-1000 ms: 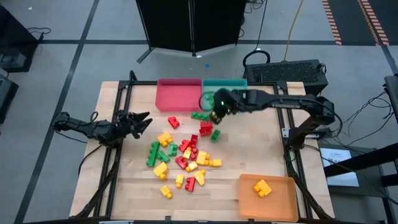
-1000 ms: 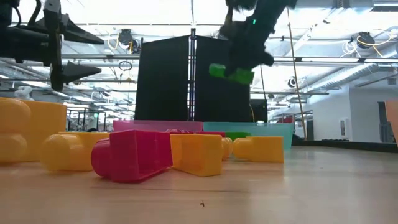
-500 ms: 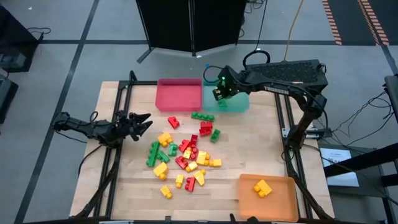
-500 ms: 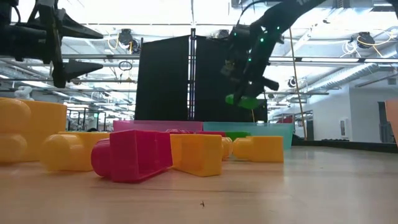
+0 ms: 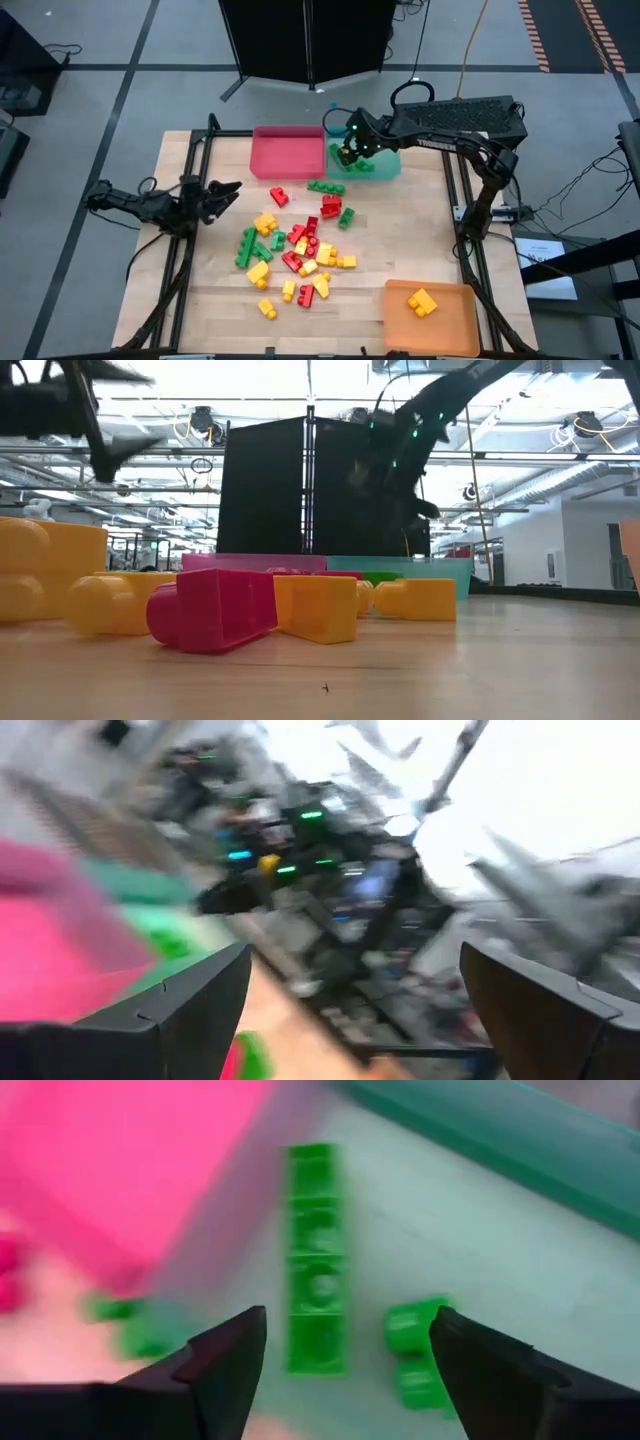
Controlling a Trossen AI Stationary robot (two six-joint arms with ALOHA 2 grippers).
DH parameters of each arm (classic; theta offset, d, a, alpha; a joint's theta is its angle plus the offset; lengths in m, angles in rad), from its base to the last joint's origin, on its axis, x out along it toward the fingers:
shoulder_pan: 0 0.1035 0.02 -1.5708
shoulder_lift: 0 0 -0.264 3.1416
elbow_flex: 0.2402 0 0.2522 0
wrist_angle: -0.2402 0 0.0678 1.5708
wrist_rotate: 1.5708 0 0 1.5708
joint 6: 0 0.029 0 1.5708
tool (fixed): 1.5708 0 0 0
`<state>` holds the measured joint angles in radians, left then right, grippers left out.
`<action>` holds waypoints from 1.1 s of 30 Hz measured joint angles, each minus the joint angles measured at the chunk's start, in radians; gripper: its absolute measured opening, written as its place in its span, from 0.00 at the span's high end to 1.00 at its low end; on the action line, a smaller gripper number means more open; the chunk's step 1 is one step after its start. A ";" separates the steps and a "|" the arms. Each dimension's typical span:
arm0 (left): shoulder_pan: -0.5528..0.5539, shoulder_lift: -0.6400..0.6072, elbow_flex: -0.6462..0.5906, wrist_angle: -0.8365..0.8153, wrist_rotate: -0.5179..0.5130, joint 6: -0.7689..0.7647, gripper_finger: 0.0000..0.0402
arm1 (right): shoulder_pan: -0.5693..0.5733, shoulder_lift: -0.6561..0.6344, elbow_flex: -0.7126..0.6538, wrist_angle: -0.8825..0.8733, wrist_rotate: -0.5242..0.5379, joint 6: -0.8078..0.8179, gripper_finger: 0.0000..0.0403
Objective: Sort blocks
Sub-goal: Put the green game piece into the green bin
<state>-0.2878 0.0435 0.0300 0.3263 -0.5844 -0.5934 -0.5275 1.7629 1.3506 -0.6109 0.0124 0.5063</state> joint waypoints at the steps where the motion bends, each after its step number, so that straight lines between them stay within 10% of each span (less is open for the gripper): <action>1: 0.000 0.000 0.011 0.020 0.035 0.013 0.10 | 0.013 -0.018 0.007 -0.004 -0.045 -0.027 0.34; 8: 0.000 0.013 0.178 -0.034 0.209 0.118 0.10 | 0.245 -0.144 0.040 -0.057 -0.278 -0.348 0.37; 17: 0.000 0.119 0.402 -0.530 0.209 0.164 0.10 | 0.481 -0.094 0.038 -0.269 -0.020 -0.587 0.39; 33: -0.001 0.278 0.415 -0.675 0.232 0.109 0.10 | 0.509 0.102 0.038 -0.241 -0.007 -0.825 0.34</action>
<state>-0.2886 0.3214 0.4446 -0.3483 -0.3522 -0.4847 -0.0187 1.8644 1.3884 -0.8519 0.0051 -0.3191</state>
